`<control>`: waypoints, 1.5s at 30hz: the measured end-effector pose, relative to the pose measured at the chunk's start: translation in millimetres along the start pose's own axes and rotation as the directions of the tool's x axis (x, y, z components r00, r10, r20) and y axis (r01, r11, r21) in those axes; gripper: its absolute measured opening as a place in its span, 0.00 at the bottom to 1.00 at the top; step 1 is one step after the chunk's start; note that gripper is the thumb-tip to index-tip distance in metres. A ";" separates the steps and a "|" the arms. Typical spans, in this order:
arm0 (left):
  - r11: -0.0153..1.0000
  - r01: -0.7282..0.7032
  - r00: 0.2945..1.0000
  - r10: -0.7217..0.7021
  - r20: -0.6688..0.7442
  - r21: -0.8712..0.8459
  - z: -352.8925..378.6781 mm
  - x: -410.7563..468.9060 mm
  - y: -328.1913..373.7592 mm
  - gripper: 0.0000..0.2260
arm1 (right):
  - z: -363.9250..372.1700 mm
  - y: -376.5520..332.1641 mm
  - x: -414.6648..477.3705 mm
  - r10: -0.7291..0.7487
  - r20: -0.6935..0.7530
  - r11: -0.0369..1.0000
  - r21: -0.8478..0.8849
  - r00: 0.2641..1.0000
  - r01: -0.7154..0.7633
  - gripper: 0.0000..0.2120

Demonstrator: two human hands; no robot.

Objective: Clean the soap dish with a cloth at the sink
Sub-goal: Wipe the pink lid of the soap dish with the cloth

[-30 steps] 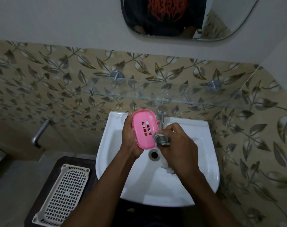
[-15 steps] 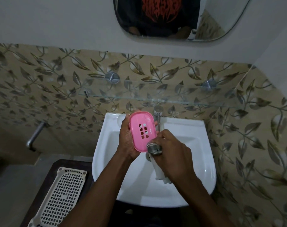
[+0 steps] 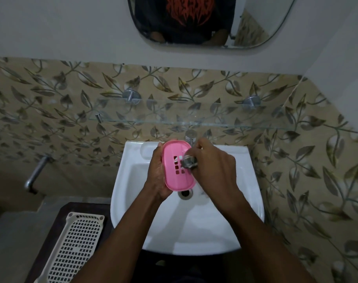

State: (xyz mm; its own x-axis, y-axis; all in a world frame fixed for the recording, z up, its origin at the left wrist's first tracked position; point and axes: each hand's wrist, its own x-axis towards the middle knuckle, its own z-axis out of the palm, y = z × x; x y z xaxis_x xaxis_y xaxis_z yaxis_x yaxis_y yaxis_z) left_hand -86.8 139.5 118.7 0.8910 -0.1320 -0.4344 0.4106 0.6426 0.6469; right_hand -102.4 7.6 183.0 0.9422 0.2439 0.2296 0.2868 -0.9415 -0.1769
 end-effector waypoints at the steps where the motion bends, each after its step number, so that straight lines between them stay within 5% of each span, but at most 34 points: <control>1: 1.000 0.009 1.000 -0.009 -0.003 0.003 1.0 -0.8 0.7 0.26 | 1.3 0.3 4.2 0.011 -0.018 1.000 -0.009 1.000 -0.011 0.10; 7: 1.000 -0.025 0.999 0.025 -0.040 0.003 -6.0 0.6 3.8 0.25 | 8.6 -8.1 -25.8 -0.030 0.055 0.999 0.044 0.998 0.028 0.12; 13: 0.995 -0.054 0.997 0.058 -0.052 0.079 -0.7 0.1 1.7 0.24 | 11.4 -4.4 2.6 0.086 -0.111 0.996 0.030 0.990 -0.083 0.07; 19: 0.998 -0.055 0.997 0.057 -0.052 0.040 -0.8 -1.3 3.4 0.24 | 16.4 -6.9 -28.5 0.002 -0.015 1.000 0.021 1.000 -0.002 0.14; 26: 0.992 -0.066 0.994 0.075 -0.078 0.111 7.2 -3.6 0.7 0.22 | 16.1 0.2 -9.0 0.098 -0.189 0.991 0.107 0.977 -0.079 0.10; 31: 0.998 -0.037 0.999 0.038 -0.032 0.051 0.0 -1.8 -2.2 0.26 | 29.6 -2.7 -40.8 -0.003 -0.104 0.999 0.048 0.995 0.008 0.18; 45: 0.991 -0.082 0.994 0.089 -0.056 0.108 -2.8 -0.3 -9.8 0.24 | 20.0 3.2 -20.3 0.056 -0.050 0.992 0.116 0.997 -0.050 0.08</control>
State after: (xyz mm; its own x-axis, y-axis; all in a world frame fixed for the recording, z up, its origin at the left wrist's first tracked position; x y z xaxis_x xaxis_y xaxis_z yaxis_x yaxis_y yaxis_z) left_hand -91.6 135.3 110.8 0.9116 -0.0318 -0.4098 0.3544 0.5660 0.7444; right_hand -117.2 4.3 158.7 0.9469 0.1790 0.2672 0.2579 -0.9190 -0.2982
